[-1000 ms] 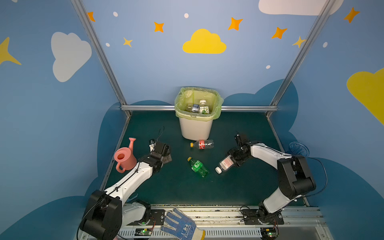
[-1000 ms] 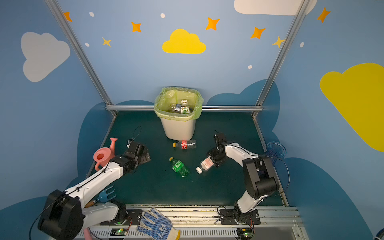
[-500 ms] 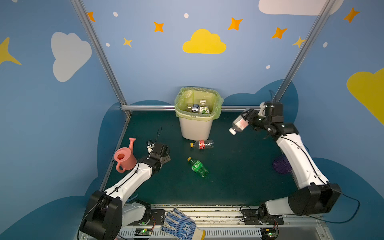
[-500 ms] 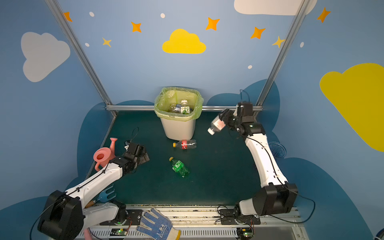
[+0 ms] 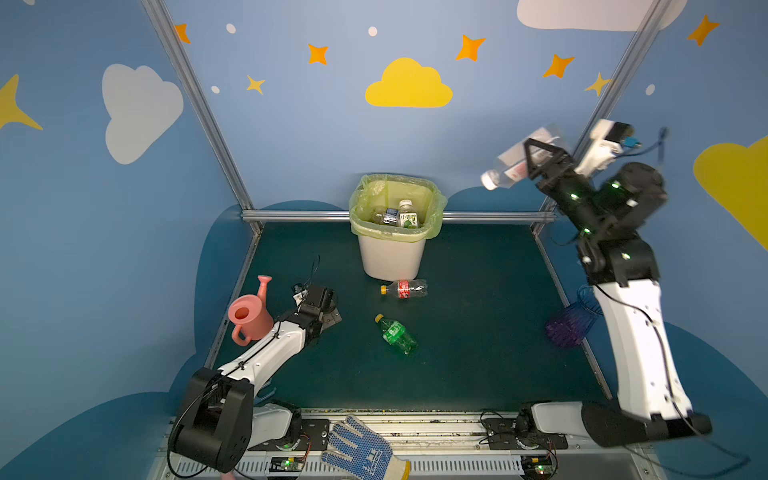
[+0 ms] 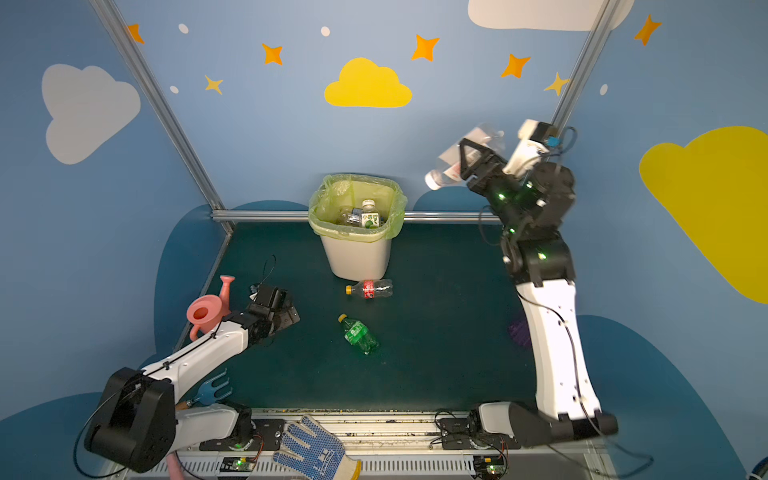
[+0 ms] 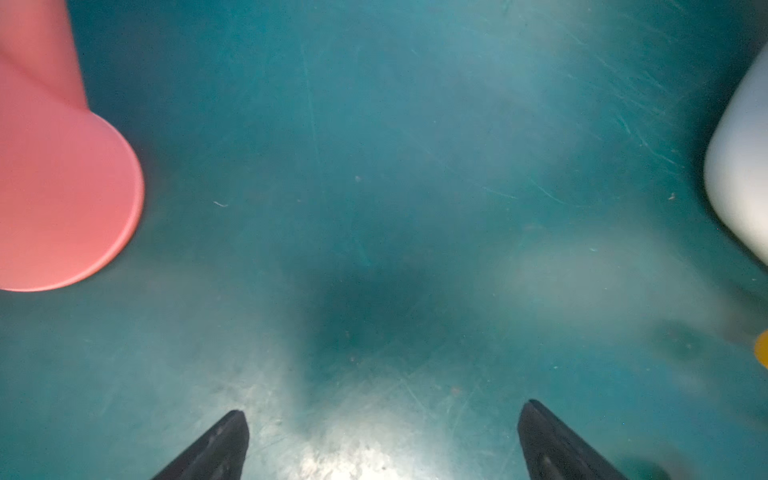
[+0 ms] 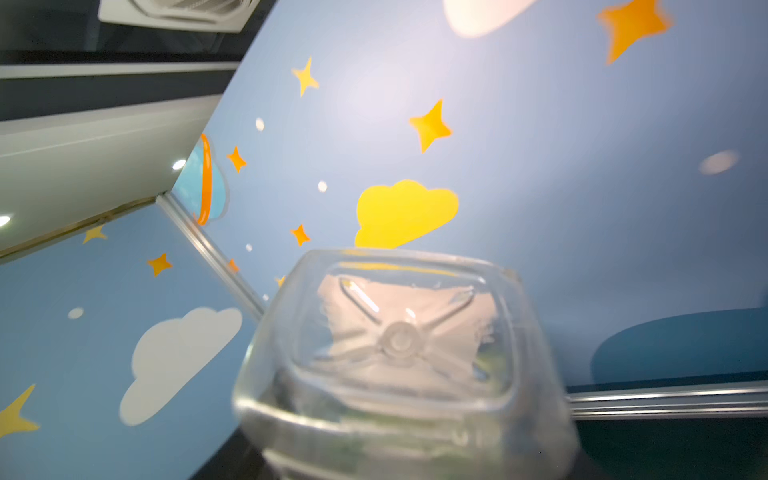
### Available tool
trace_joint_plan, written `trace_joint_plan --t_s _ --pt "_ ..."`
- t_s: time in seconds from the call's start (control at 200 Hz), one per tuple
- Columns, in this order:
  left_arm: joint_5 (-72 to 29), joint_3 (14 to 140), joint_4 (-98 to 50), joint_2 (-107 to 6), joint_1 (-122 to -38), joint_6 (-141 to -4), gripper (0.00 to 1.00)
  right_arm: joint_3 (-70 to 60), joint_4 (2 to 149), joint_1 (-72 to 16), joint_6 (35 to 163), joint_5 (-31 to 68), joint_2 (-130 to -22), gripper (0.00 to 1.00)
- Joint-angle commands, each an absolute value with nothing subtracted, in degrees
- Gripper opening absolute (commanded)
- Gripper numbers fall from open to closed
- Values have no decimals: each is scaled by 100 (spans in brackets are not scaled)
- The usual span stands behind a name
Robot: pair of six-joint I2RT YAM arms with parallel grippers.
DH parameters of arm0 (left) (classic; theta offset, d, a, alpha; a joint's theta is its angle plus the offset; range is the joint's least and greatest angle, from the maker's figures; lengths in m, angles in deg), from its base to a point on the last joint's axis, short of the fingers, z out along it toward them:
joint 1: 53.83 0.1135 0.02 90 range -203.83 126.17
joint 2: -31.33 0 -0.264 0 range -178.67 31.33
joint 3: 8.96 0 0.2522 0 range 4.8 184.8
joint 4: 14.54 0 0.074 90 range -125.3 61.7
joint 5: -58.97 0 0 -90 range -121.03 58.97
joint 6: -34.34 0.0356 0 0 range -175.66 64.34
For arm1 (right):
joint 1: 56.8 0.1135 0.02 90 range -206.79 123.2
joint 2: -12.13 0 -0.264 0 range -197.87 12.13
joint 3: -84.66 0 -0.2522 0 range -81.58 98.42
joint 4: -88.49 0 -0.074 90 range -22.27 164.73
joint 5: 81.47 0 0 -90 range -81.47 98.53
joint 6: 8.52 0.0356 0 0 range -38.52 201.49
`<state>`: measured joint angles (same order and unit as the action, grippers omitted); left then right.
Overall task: Throw the plastic bottles in the bin
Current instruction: 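Carry the pink-label bottle with the right gripper and release it over the bin, then swing the right gripper down toward the green soda bottle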
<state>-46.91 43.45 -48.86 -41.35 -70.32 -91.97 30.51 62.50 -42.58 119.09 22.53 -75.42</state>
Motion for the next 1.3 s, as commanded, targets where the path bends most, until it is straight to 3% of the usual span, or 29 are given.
trace_joint_plan --t_s 0.0,0.085,0.135,0.225,0.275,0.39,0.466,0.956,1.292 --pt "-4630 4481 -4977 -4093 -7007 -9248 100 4510 5097 -3520 11451 3125 -9391 65" --pt "-4658 4480 -5095 -3996 -7007 -9240 100 6932 3263 -3087 10632 2856 -10709 83" --pt "-4696 4464 -5179 -3909 -7008 -9216 100 8112 2613 -3007 10412 2667 -11161 88" --pt "-4743 4336 -5212 -3688 -7005 -9182 100 8628 2323 -3030 10311 2184 -10960 96" --pt "-4755 4277 -5230 -3571 -7008 -9177 100 8080 2585 -3048 10199 1928 -10382 97" --pt "-4735 4160 -5164 -3348 -7005 -9161 100 5075 4482 -3098 10155 1644 -8481 98" --pt "-4616 4072 -4985 -3253 -7003 -9152 100 4246 4767 -3277 10385 1650 -7858 98" --pt "-4558 4068 -5042 -3033 -7326 -9556 100 43 5071 -3892 10829 2095 -6190 98" --pt "-5308 4047 -5322 -2758 -7329 -9898 100 -2294 5097 -1949 10776 1176 -6073 98"
